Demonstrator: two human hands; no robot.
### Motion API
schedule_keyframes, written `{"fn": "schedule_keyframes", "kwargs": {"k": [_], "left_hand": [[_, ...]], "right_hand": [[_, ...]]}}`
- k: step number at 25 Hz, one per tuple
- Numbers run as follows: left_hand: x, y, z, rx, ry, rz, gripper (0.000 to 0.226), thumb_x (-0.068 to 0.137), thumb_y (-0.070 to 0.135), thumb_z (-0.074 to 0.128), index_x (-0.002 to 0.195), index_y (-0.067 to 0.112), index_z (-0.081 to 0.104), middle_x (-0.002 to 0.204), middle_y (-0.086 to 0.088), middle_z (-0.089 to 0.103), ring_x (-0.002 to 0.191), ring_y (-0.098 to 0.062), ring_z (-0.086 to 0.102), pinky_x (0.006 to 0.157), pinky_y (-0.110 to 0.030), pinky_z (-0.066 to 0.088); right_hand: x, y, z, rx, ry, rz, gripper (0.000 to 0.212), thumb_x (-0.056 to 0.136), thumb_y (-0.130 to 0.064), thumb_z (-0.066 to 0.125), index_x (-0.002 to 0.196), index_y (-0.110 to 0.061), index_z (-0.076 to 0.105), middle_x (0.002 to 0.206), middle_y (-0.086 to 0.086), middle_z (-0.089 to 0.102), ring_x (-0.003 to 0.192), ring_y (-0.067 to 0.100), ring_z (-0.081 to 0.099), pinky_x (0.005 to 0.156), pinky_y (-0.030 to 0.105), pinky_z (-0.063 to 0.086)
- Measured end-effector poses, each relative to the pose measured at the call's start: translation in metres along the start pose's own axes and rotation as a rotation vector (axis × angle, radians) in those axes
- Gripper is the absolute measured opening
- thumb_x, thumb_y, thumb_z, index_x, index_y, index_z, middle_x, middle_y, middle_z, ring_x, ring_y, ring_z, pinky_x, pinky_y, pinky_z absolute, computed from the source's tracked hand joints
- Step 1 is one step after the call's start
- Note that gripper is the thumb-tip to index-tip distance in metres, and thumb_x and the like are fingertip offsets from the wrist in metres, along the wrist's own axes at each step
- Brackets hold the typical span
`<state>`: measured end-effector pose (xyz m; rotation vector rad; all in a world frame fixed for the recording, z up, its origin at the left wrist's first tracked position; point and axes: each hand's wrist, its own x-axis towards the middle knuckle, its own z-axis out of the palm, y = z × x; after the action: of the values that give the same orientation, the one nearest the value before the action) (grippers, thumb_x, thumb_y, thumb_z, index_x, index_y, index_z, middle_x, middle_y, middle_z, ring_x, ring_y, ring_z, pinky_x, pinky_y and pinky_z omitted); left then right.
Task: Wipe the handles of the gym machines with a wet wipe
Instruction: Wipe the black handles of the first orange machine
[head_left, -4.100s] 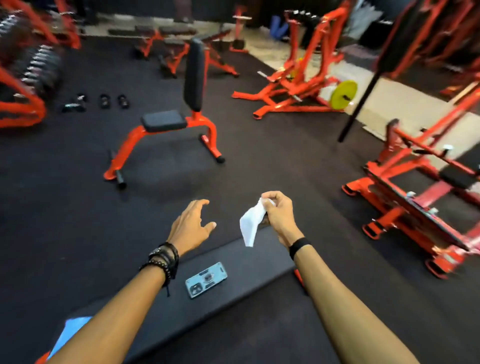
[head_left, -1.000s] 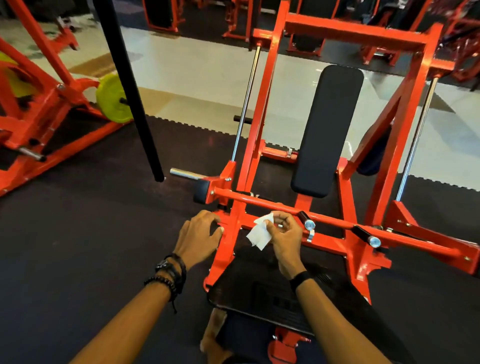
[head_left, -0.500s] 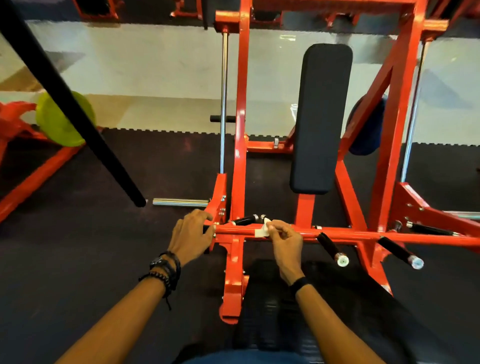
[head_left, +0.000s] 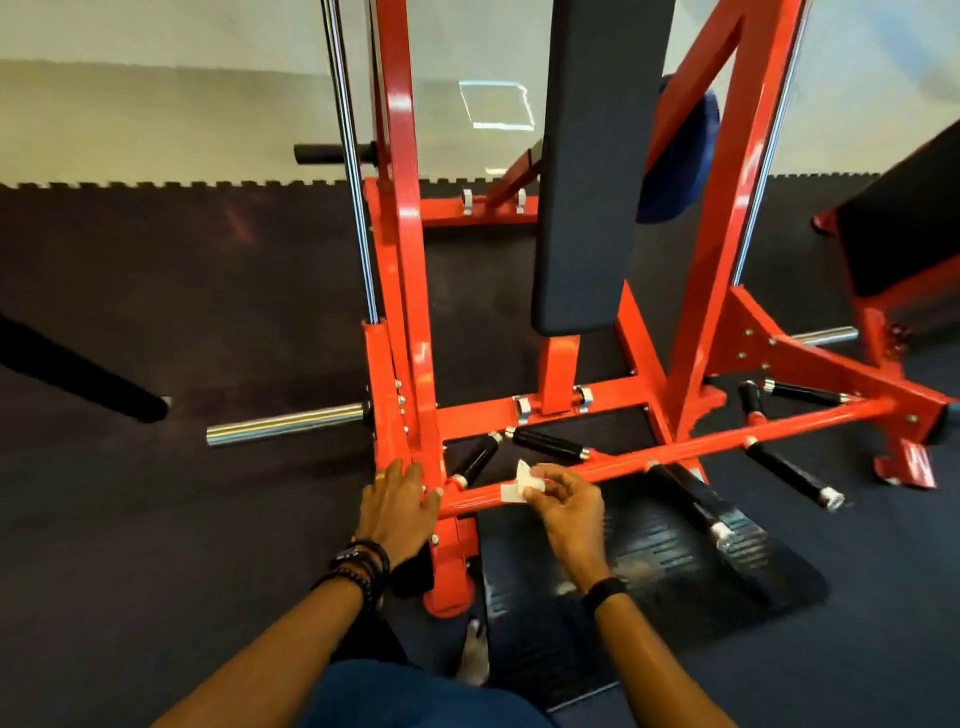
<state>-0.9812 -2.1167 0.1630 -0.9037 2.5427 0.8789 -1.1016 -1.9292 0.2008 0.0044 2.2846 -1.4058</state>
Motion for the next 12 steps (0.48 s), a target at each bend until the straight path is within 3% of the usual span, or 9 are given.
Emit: {"fn": "schedule_keyframes", "kwargs": {"k": [3, 8, 10, 12], "left_hand": [[0.025, -0.021, 0.023, 0.051, -0.139, -0.04, 0.059, 0.085, 0.059, 0.035, 0.126, 0.019, 0.048, 0.132, -0.014, 0.048, 0.122, -0.038, 0.048, 0.098, -0.052, 0.044], [0.052, -0.025, 0.049, 0.059, -0.237, -0.16, 0.09, 0.082, 0.082, 0.01, 0.147, 0.023, 0.028, 0.158, -0.016, 0.023, 0.141, -0.041, 0.03, 0.11, -0.061, 0.028], [0.061, -0.022, 0.046, 0.054, -0.256, -0.2, 0.087, 0.088, 0.073, 0.023, 0.153, 0.016, 0.018, 0.163, -0.02, 0.008, 0.148, -0.042, 0.012, 0.115, -0.061, 0.02], [0.076, -0.024, 0.044, 0.037, -0.243, -0.239, 0.089, 0.084, 0.065, 0.03, 0.154, 0.014, 0.013, 0.163, -0.02, 0.0, 0.148, -0.044, 0.01, 0.113, -0.063, 0.025]], "right_hand": [[0.01, -0.004, 0.019, -0.104, 0.001, 0.022, 0.039, 0.077, 0.013, 0.072, 0.084, -0.025, 0.068, 0.087, 0.004, 0.073, 0.082, 0.017, 0.069, 0.077, 0.03, 0.056], [0.031, 0.0, 0.041, -0.219, 0.01, 0.032, 0.041, 0.078, 0.007, 0.074, 0.085, -0.032, 0.064, 0.081, -0.001, 0.069, 0.076, 0.013, 0.065, 0.07, 0.016, 0.052], [0.04, 0.002, 0.048, -0.237, -0.002, 0.044, 0.04, 0.079, 0.005, 0.074, 0.084, -0.033, 0.062, 0.08, 0.0, 0.068, 0.075, 0.011, 0.064, 0.066, 0.011, 0.05], [0.053, 0.009, 0.054, -0.265, -0.043, 0.041, 0.037, 0.082, 0.002, 0.073, 0.083, -0.034, 0.063, 0.082, -0.004, 0.069, 0.077, 0.011, 0.066, 0.067, 0.012, 0.051]]}}
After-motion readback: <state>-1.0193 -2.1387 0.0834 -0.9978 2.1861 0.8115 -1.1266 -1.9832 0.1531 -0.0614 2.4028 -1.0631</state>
